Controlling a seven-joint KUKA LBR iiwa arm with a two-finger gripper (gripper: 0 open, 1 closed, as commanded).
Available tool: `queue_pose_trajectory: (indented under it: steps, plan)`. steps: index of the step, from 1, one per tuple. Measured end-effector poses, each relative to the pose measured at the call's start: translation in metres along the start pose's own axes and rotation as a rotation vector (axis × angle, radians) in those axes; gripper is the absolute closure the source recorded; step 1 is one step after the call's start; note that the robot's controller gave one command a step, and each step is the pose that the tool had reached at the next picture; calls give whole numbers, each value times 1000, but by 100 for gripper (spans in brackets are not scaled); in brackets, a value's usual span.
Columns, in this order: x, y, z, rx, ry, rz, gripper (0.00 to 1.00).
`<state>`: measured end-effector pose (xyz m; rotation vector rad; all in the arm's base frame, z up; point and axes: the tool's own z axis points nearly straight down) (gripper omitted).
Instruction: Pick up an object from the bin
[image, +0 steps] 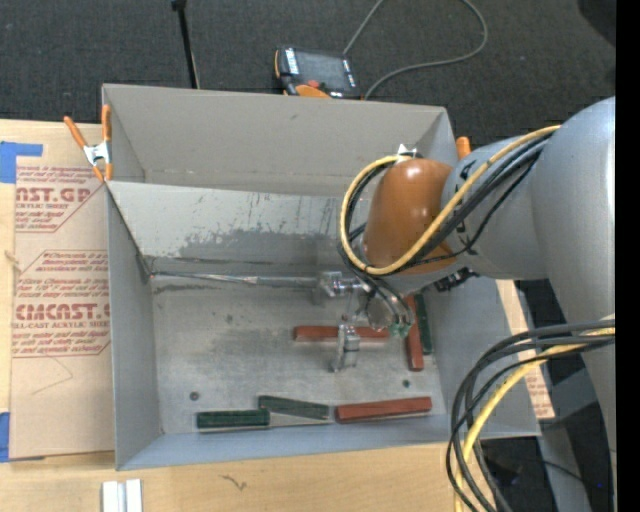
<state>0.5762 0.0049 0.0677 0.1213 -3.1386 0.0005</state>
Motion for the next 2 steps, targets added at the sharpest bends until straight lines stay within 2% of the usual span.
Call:
queue_pose_trajectory:
  steps: [1,2]
  plan:
    - [-1,0,-3,0,-3,0,100]
    - [2,8,-180,1,-12,-1,100]
